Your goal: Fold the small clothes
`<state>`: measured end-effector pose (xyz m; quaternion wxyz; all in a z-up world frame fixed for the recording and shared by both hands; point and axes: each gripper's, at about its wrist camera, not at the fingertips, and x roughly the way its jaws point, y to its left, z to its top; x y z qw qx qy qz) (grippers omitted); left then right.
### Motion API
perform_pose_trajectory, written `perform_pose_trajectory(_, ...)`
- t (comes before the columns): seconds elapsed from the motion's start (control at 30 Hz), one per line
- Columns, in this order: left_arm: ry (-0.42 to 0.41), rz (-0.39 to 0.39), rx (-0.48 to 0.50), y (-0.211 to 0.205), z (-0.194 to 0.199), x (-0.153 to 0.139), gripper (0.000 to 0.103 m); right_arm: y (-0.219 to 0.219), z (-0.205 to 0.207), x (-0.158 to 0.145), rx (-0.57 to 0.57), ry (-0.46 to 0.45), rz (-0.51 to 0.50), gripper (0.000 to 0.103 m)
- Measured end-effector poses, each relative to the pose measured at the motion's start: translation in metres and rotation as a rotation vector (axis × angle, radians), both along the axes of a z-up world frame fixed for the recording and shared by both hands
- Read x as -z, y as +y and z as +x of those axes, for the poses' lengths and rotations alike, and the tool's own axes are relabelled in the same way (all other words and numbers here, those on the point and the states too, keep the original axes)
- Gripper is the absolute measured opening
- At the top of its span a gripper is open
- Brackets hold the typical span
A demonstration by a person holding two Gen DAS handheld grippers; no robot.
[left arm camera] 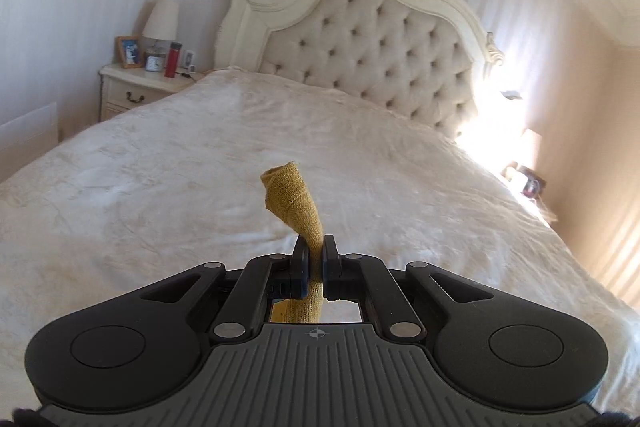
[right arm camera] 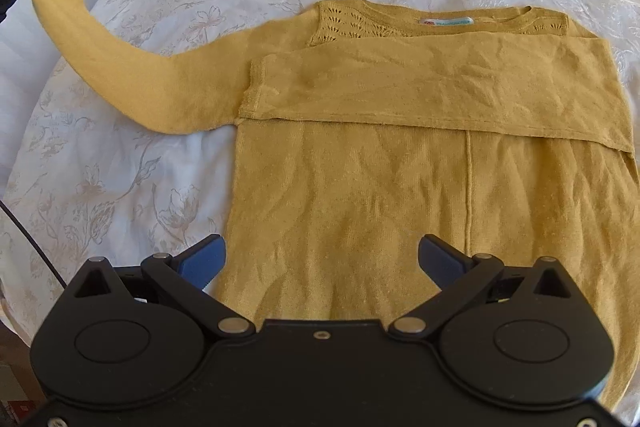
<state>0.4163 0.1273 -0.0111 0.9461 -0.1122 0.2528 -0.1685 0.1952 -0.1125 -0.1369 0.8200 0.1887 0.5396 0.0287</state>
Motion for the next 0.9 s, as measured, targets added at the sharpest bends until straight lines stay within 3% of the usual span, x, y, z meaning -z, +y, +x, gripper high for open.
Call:
perform_pose_trajectory(0.17,0.039,-0.037,0.087,-0.083,-0.023,0.007,0.006,-0.041,-0.019,0.0,0.022,-0.028,0.027,0.102)
perform_pose_trajectory(0.47,0.145,0.01,0.246,-0.231,-0.062,0.045,0.008,-0.127,-0.056,0.01,0.073,-0.03,0.046,0.102)
perform_pose_trajectory(0.5,0.165,0.018,0.265,-0.241,-0.064,0.051,0.018,-0.134,-0.058,0.01,0.074,-0.031,0.045,0.102)
perform_pose_trajectory(0.53,0.182,0.033,0.28,-0.252,-0.07,0.056,0.035,-0.139,-0.06,0.011,0.074,-0.032,0.043,0.102)
perform_pose_trajectory(0.77,0.207,0.15,0.307,-0.252,-0.112,0.076,0.046,-0.167,-0.06,0.01,0.073,-0.053,0.022,0.102)
perform_pose_trajectory(0.9,0.286,0.256,0.253,-0.219,-0.123,0.103,0.046,-0.174,-0.045,0.012,0.06,-0.067,0.002,0.102)
